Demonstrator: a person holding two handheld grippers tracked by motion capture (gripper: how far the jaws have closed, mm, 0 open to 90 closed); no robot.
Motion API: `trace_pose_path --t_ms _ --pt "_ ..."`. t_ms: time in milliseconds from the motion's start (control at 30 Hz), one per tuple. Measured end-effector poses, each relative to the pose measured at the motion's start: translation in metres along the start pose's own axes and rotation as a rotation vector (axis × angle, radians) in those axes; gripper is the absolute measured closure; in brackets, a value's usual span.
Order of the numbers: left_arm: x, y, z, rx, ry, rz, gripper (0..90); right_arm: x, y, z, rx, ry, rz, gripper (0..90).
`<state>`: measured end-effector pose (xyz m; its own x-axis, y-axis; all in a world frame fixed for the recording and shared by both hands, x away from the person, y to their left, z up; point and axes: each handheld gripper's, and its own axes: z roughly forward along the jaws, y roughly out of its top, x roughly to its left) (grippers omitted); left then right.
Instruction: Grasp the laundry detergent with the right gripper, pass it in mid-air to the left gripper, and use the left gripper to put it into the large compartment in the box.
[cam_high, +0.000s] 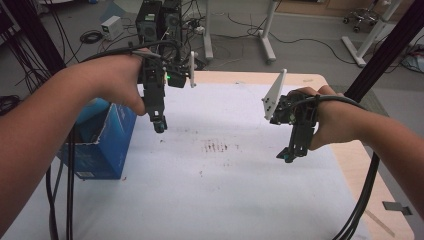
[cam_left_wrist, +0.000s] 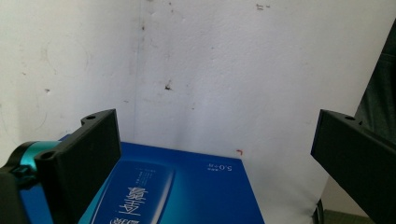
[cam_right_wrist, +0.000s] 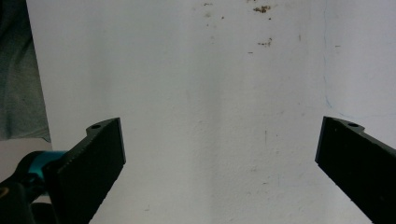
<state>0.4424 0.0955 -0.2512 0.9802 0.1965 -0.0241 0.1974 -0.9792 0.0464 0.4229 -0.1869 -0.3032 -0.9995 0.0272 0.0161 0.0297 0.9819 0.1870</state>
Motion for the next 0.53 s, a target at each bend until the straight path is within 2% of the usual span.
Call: trace_pose_path --t_ms 533 --pt "-0.0013 0.0013 0.0001 0.003 0.0 0.0 1.6 0.0016 -0.0014 -0.0022 -0.008 -0.01 0.004 0.6"
